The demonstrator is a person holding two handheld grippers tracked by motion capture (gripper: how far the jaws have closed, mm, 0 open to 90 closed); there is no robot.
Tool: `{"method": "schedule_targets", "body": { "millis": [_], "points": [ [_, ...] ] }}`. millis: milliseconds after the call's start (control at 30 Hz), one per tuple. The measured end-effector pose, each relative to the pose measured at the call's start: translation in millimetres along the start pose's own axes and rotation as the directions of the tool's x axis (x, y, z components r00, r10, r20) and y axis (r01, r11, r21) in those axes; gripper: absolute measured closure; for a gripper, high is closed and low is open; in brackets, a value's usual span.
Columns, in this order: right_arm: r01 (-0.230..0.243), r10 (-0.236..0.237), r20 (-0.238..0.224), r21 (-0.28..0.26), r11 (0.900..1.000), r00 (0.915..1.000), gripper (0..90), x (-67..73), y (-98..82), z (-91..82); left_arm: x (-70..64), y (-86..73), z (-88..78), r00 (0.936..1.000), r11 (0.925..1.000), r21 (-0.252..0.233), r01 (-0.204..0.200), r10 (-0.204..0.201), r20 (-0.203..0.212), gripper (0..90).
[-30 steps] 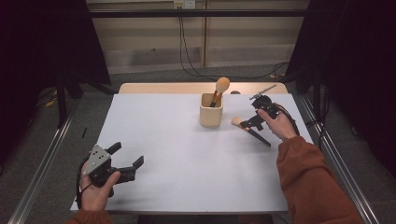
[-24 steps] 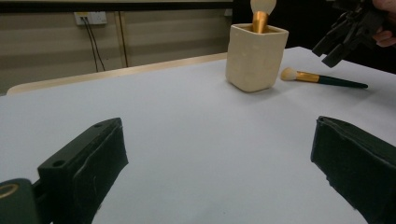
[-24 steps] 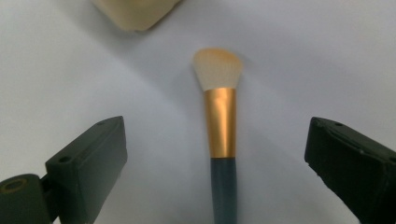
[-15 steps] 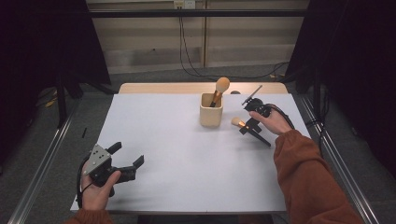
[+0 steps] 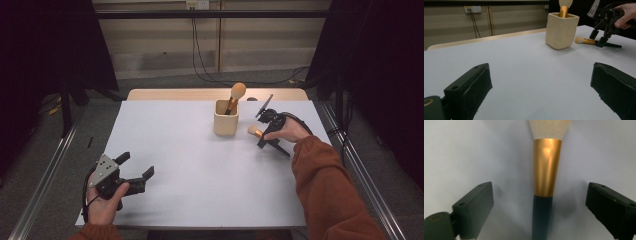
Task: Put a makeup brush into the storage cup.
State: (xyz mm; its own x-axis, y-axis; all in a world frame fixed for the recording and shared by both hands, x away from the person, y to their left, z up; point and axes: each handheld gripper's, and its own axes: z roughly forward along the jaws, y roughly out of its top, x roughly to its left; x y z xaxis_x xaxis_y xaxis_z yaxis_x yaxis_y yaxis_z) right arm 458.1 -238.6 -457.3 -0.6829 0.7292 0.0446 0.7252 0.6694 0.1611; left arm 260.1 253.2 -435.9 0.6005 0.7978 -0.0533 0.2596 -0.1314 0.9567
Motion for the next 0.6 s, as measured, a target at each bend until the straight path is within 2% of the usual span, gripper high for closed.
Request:
{"method": "schedule_targets", "body": {
  "millis": [100,133,167,333,367,433,467,600],
  "points": [
    [0.008,-0.008,0.010,0.003,1.000,0.9999,15.8,-0.6,1.3,3.6,0.1,-0.1,0.3,1.0000,1.0000,0.001,-0.001,0.001,0.001,3.0],
    [-0.015,0.015,0.016,0.014,1.000,0.9998,15.1,1.8,1.9,3.9,0.2,0.0,0.4,1.0000,1.0000,0.000,-0.002,0.002,0.001,3.0],
    [0.015,-0.015,0.023,0.007,1.000,0.9996,15.1,0.1,2.7,5.0,0.3,0.0,0.3,1.0000,1.0000,0.001,-0.003,0.003,0.000,3.0],
    [-0.013,0.012,0.020,0.015,1.000,0.9997,16.9,0.1,3.1,4.6,-0.1,0.2,0.1,1.0000,1.0000,0.001,-0.009,0.009,0.003,3.0],
    [-0.035,0.035,0.021,0.019,0.999,0.9992,18.1,0.9,3.7,4.2,-0.4,0.2,0.2,0.9999,0.9999,0.002,-0.012,0.012,0.004,3.0],
    [-0.012,0.011,0.026,0.024,1.000,0.9996,20.8,-0.2,5.0,3.8,-1.2,0.3,0.3,0.9999,1.0000,0.001,-0.009,0.009,0.005,3.0],
    [-0.021,0.021,0.024,0.035,0.999,0.9995,22.8,1.1,5.9,2.9,-1.1,0.3,0.2,0.9999,0.9999,0.002,-0.012,0.012,0.006,3.0],
    [0.015,-0.016,0.026,0.046,0.999,0.9995,36.2,1.2,7.8,0.9,0.0,0.2,0.1,0.9999,0.9999,0.002,-0.012,0.012,0.004,3.0]
  ]
}}
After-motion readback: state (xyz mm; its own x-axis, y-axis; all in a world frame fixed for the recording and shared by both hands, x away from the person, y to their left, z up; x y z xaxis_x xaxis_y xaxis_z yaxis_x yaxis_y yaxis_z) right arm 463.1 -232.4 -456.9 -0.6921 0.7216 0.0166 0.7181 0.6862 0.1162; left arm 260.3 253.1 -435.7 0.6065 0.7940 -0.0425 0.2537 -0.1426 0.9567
